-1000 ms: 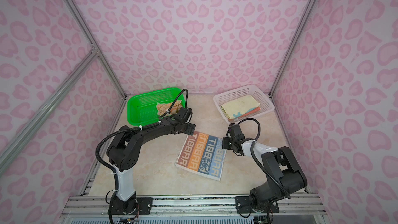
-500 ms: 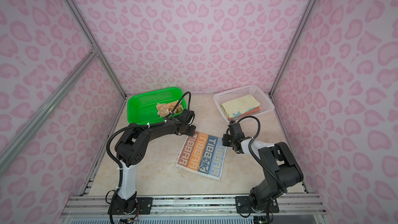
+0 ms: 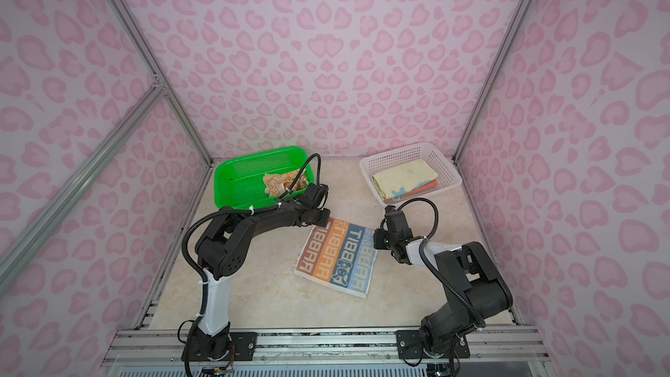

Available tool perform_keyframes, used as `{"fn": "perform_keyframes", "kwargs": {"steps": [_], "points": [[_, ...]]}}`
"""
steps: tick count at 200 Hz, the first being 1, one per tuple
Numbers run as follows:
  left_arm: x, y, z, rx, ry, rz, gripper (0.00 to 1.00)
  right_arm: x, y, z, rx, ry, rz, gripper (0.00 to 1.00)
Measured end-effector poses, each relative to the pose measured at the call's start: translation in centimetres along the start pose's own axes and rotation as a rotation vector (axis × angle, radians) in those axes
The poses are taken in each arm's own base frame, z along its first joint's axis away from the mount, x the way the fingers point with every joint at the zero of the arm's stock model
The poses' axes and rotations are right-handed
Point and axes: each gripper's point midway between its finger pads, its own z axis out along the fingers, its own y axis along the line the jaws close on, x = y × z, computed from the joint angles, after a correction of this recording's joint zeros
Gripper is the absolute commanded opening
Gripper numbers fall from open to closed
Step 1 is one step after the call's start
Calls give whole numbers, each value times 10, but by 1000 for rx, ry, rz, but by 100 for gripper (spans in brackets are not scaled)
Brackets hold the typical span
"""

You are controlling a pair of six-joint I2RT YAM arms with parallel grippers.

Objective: Fold and stack the towels
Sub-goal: 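Move both grippers to the towel's far corners and grasp them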

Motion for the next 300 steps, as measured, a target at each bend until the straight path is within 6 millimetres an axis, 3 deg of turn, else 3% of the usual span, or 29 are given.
{"fn": "perform_keyframes", "kwargs": {"steps": [19,43,56,80,113,155,182,230,300], "points": [[0,0,0,4,-7,0,17,-3,3,4,-7,-8,0,32],[1,-1,0,8,-17,0,14,-5,7,8,-17,-14,-7,16],[1,-1,0,10,-19,-1,3,-4,10,9,-21,-13,-11,7],[3,-3,-2,23,-16,0,3,-1,12,9,-26,-13,-10,0],[16,-3,-13,35,4,2,3,4,13,1,-17,-8,-30,0],[40,-2,-50,17,1,32,3,1,31,-20,-42,-57,-130,0],[29,3,-73,-12,-99,48,3,-8,37,-27,-58,-95,-172,0],[14,22,-93,-86,-223,57,3,-37,53,-24,-94,-162,-237,0],[-10,52,-106,-148,-314,64,3,-87,79,-12,-194,-279,-292,0]]}}
